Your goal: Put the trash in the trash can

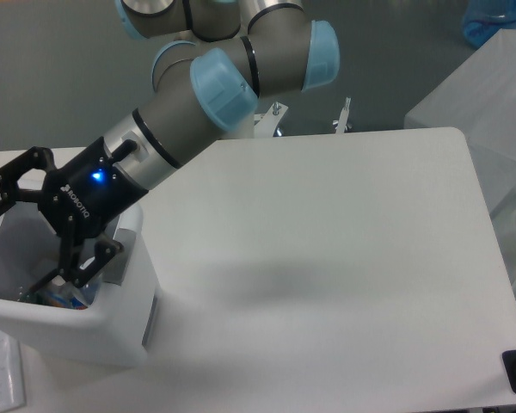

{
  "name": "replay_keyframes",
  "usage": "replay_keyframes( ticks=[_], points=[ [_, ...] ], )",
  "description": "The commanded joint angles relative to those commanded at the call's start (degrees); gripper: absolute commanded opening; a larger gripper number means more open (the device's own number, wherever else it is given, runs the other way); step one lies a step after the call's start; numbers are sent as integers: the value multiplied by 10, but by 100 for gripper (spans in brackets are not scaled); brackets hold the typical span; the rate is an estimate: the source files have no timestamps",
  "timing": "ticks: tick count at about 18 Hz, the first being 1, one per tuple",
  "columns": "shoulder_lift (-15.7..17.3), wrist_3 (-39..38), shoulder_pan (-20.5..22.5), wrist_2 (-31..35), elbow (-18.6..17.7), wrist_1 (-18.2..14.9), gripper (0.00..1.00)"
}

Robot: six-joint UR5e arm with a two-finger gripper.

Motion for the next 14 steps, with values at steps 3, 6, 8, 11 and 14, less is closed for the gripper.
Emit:
replay_keyframes(
  ticks=[3,6,8,11,14],
  points=[
    [2,4,24,29,7,1,100],
    [2,9,52,58,19,3,100],
    [2,39,70,78,23,2,100],
    [9,81,103,124,23,1,100],
    [11,136,119,190,18,-1,100]
  ],
)
